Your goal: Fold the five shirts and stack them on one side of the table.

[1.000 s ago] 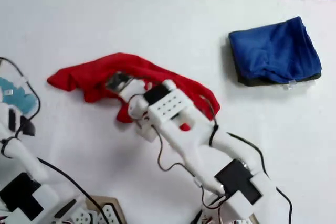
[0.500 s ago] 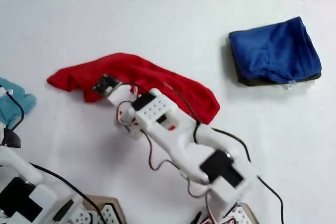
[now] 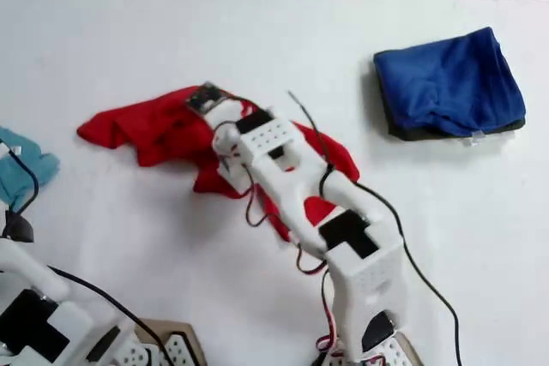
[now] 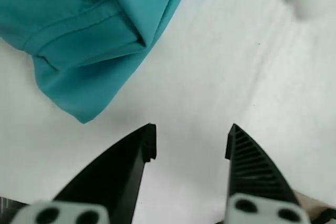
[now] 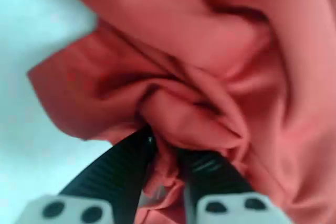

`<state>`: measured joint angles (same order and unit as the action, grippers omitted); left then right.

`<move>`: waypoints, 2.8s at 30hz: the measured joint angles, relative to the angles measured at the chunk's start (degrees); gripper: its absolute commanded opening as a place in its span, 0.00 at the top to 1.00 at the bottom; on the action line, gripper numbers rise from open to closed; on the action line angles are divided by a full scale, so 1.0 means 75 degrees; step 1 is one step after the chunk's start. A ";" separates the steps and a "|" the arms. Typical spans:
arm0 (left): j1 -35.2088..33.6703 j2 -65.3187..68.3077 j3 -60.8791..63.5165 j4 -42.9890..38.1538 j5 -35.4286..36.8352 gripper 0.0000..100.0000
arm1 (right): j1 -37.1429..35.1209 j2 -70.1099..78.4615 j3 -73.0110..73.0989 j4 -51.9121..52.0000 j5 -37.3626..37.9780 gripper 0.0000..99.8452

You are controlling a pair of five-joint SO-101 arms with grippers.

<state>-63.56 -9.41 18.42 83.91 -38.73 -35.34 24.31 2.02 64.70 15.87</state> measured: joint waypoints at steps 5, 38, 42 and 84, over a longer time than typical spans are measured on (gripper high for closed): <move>0.0000 0.0000 0.0000 0.0000 0.0000 0.77 | 0.0445 -0.0985 0.0023 0.0551 0.0012 0.98; 0.4759 0.0000 0.0000 0.1817 -0.0105 0.77 | 0.4173 -0.8275 0.1922 0.0832 0.1102 0.98; 0.6212 0.0000 0.0000 0.1371 0.0399 0.77 | 0.4560 -0.8275 0.3364 -0.0270 0.1102 0.98; 0.8205 0.4021 -0.2051 -0.0785 0.2766 0.72 | 0.4888 -0.8275 0.5158 -0.1336 0.1102 0.98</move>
<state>-2.02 20.75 3.03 78.02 -17.98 1.32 -37.76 40.70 54.68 24.13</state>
